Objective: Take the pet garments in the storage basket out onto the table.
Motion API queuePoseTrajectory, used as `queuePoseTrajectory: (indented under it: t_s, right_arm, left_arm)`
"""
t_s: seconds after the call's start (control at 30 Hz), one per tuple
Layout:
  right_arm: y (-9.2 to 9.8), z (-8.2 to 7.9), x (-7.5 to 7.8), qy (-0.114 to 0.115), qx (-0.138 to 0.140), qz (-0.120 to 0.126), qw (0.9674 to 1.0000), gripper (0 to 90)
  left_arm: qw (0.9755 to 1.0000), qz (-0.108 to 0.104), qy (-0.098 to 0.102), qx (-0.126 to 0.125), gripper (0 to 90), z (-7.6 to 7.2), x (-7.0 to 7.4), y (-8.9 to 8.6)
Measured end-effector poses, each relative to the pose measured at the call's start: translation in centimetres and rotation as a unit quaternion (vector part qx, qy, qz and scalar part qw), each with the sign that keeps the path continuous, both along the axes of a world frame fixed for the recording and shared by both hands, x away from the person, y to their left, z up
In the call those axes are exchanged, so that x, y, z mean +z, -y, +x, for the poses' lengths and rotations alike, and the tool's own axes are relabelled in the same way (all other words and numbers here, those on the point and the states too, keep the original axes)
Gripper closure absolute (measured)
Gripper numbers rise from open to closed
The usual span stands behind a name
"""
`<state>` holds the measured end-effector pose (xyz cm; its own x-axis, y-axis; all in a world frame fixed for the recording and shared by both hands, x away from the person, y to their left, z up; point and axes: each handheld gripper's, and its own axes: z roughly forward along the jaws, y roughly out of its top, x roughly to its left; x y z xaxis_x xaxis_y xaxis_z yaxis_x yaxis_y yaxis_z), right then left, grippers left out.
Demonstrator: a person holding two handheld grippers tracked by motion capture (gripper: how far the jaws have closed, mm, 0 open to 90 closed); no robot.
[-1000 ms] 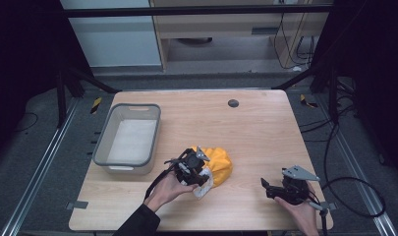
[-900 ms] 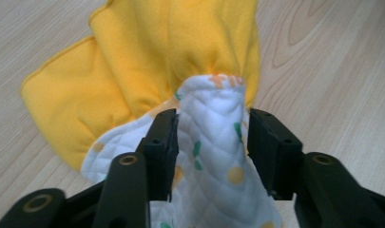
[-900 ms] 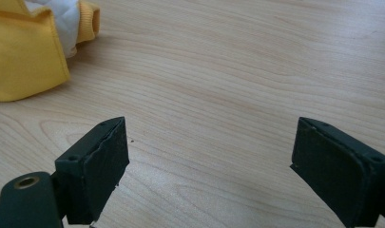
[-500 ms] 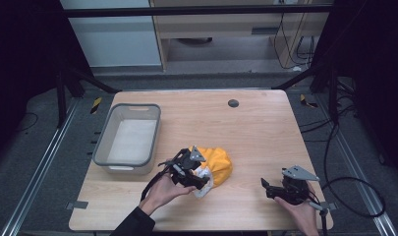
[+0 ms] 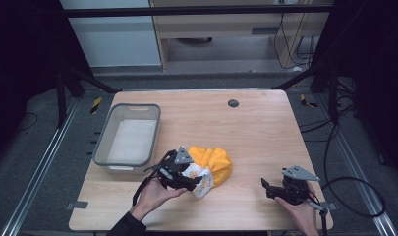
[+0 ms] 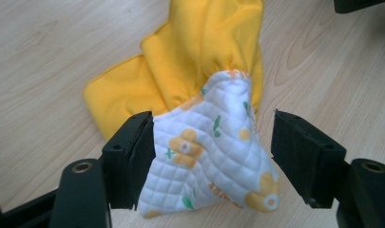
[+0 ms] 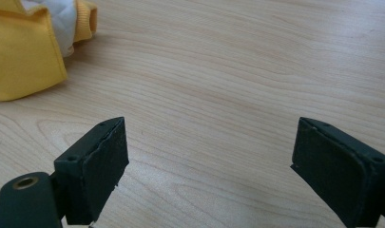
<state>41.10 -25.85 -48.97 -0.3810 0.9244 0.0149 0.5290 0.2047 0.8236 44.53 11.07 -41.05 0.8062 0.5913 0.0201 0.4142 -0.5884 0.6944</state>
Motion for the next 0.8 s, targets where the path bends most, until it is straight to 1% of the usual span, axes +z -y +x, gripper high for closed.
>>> queuePoseTrajectory:
  t_s: [0.03, 0.13, 0.27, 0.3, 0.43, 0.5, 0.57, 0.7, 0.8]
  right_arm:
    - [0.0, 0.0, 0.0, 0.0, 0.0, 0.0, 1.0, 11.4]
    - [0.0, 0.0, -0.1, 0.004, 0.002, -0.006, 1.0, 11.4]
    - [0.0, 0.0, -0.1, 0.004, 0.002, -0.006, 1.0, 11.4]
    - [0.0, 0.0, -0.1, 0.004, 0.002, -0.006, 1.0, 11.4]
    - [0.0, 0.0, -0.1, 0.002, 0.002, -0.006, 1.0, 11.2]
    - [0.0, -0.1, 0.0, -0.001, 0.003, -0.002, 1.0, 11.2]
    - [0.0, -0.1, 0.0, 0.002, 0.005, -0.006, 1.0, 11.1]
    - [0.0, -0.1, -0.1, 0.003, 0.006, -0.009, 0.9999, 10.9]
    - [-0.1, -0.1, -0.1, 0.004, 0.007, -0.011, 0.9999, 10.5]
  left_arm:
    - [1.0, -0.003, 0.005, 0.003, 30.9, -0.1, 0.0, -0.3]
    - [0.9996, -0.021, 0.017, 0.013, 29.8, -0.6, -0.2, -1.2]
    - [0.999, -0.031, 0.024, 0.022, 29.4, -1.0, -0.5, -2.2]
    - [0.999, -0.031, 0.024, 0.022, 29.3, -1.0, -0.5, -2.2]
    - [0.998, -0.042, 0.03, 0.035, 29.3, -1.5, -1.1, -3.4]
    - [0.9978, -0.045, 0.029, 0.04, 29.2, -1.7, -1.3, -3.9]
    - [0.9978, -0.05, 0.018, 0.04, 28.5, -1.9, -1.6, -4.3]
    - [0.9976, -0.051, 0.014, 0.045, 28.1, -2.2, -2.3, -5.1]
    - [0.9973, -0.055, 0.008, 0.048, 28.0, -2.5, -2.8, -5.8]
